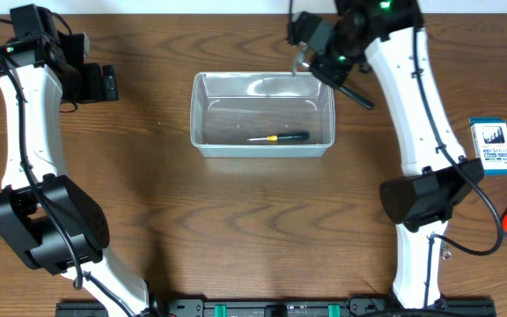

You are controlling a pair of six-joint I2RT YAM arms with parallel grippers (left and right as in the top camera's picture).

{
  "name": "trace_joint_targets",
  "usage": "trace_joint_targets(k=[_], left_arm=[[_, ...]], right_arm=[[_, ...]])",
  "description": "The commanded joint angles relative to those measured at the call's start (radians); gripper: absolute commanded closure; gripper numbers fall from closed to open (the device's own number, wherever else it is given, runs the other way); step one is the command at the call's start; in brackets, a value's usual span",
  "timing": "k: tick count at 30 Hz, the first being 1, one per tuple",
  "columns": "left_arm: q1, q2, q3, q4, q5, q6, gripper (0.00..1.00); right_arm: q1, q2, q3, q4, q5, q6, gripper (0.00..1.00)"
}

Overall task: Pack container
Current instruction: 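Lift the hammer and carry it left over the clear box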

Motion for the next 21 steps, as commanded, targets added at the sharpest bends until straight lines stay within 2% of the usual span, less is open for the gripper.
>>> trace_joint_targets(k=[1, 11, 21], left_arm=[[0.002, 0.007, -0.008, -0.003, -0.012, 0.01, 0.02], [0.002, 0.007, -0.008, -0.003, -0.012, 0.01, 0.02], [0.002, 0.007, -0.008, -0.003, -0.012, 0.01, 0.02]], right_arm=[[0.046, -0.003, 0.023, 0.029, -0.027, -0.026, 0.99], [0.144, -0.002, 0.023, 0.144, -0.119, -0.019, 0.99], [0.153, -0.002, -0.066, 0.208, -0.135, -0.019, 0.99]])
